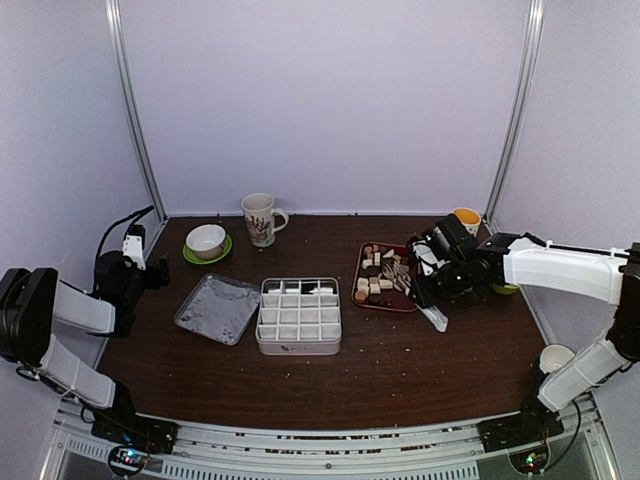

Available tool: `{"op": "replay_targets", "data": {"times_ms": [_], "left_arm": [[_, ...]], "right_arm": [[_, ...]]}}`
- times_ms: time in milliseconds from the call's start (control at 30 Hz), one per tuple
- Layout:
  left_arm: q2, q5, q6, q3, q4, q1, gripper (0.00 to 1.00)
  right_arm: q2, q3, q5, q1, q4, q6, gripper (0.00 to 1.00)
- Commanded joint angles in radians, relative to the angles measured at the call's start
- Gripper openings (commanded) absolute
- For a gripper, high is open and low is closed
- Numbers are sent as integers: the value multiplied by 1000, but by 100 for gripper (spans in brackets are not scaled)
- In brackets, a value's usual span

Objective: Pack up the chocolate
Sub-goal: Pick up the fake chocolate from the plate, then place the fake chocolate in the empty pocket of the box.

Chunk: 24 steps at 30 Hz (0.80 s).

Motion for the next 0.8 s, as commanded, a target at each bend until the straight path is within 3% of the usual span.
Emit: {"op": "replay_targets", "data": {"times_ms": [0, 333, 500, 767], "left_arm": [[3, 10, 9, -4, 60, 8, 98], [3, 11, 9, -4, 60, 7, 98], [3, 11, 9, -4, 60, 8, 98], [3, 11, 9, -4, 60, 8, 98]], "right_arm": [[-56, -9, -29, -4, 33, -17, 24], [-98, -19, -58, -4, 40, -27, 23], [-111, -31, -199, -3, 72, -58, 23], [-126, -56, -294, 1, 117, -64, 23]]}}
